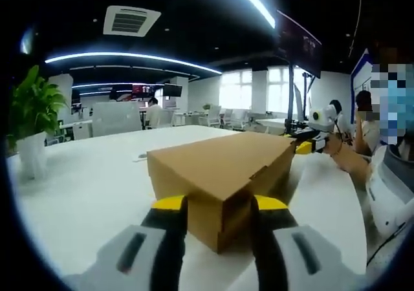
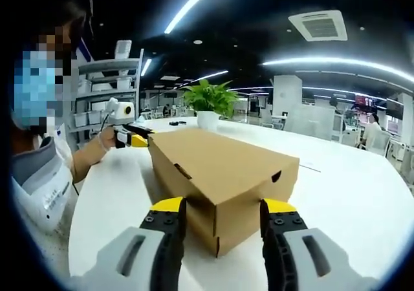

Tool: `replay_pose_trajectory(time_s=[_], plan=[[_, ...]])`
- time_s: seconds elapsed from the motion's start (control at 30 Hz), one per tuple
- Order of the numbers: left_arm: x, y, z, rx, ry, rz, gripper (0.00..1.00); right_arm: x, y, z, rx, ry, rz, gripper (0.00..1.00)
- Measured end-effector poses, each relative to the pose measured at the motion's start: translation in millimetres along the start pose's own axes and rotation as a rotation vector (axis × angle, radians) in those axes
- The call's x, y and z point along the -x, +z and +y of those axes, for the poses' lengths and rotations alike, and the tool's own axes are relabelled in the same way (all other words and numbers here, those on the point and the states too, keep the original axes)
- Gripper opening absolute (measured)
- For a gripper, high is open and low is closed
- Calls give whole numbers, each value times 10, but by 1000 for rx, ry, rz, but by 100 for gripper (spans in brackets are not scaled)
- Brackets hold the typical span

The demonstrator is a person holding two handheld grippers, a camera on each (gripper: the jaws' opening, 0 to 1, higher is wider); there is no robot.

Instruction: Operate the shoe box by opening the lid, removing the specified soft item, and placing it in the target area until the item is outside and the box remains undamaged.

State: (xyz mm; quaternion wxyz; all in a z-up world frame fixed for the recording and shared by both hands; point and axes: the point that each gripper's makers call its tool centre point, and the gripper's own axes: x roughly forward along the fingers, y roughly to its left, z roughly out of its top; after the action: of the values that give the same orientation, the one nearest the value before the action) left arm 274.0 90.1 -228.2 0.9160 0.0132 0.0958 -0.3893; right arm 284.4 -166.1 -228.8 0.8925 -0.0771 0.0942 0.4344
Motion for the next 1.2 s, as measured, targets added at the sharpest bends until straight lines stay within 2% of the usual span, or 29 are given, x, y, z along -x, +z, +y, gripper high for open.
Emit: replay_pose_trajectory(time_s=[0.97, 1.0, 1.13, 1.2], plan=[[9, 31, 25, 3, 11, -16, 39, -8, 44, 4, -21, -9, -21, 46], [11, 40, 24, 9, 11, -20, 39, 4, 69, 7, -31, -7, -32, 46], [70, 207, 11, 71, -6, -109, 38, 49, 203, 19, -100, 9, -108, 46], [88, 251, 0, 65, -5, -130, 38, 82, 253, 5, -113, 9, -140, 46]])
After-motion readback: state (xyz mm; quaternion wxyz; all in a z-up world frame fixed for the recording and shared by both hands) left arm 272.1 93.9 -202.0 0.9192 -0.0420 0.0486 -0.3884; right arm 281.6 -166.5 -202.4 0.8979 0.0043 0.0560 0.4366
